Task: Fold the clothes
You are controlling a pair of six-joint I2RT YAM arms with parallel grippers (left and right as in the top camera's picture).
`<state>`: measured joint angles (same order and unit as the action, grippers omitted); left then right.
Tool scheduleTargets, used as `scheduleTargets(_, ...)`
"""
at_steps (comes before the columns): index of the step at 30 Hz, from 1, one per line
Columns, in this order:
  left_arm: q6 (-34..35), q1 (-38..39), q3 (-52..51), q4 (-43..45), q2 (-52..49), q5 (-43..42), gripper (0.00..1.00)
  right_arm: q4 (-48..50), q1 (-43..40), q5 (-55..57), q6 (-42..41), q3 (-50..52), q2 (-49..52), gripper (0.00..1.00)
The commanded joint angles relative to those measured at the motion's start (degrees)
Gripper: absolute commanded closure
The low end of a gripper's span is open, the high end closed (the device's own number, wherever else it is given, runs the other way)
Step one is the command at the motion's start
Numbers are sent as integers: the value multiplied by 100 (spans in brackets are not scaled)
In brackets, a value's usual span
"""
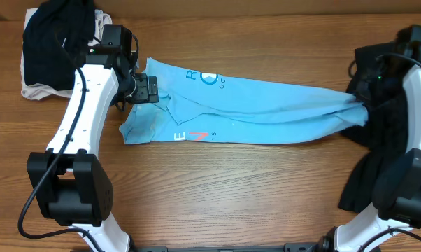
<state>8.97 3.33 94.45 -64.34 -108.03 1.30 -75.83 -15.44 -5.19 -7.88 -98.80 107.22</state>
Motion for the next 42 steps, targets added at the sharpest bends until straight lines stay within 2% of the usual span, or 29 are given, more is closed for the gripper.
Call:
scheduleTargets(1, -175, -42, 138, -13, 37, 205, 0, -61, 538, 17, 28, -140, -59, 96)
scheduleTargets(5, -177, -44, 138, 20, 37, 382, 0, 85, 1266, -7, -378, -138, -59, 96)
scheduleTargets(12, -238, -44, 138, 297, 35, 529, 0, 940, 2588, 24, -870, -7, -48, 96)
scheduleTargets(19, -236, -44, 136, 417, 35, 527, 0, 1574, 3493, 66, -1021, 50, 328, 96)
scheduleTargets(25, -236, -44, 133, 466, 35, 527, 0, 1899, 3897, -216, -1150, 50, 863, 96)
scheduleTargets(39, -275, -44, 133, 656, 35, 514, 0, 2483, 4223, -1248, -1193, -4, 894, 96)
scheduleTargets(40, -275, -44, 133, 658, 35, 511, 0, 2485, 4240, -1248, -1191, -4, 894, 85)
scheduleTargets(42, -275, -44, 133, 660, 35, 511, 0, 2476, 4249, -1294, -1176, -4, 894, 43)
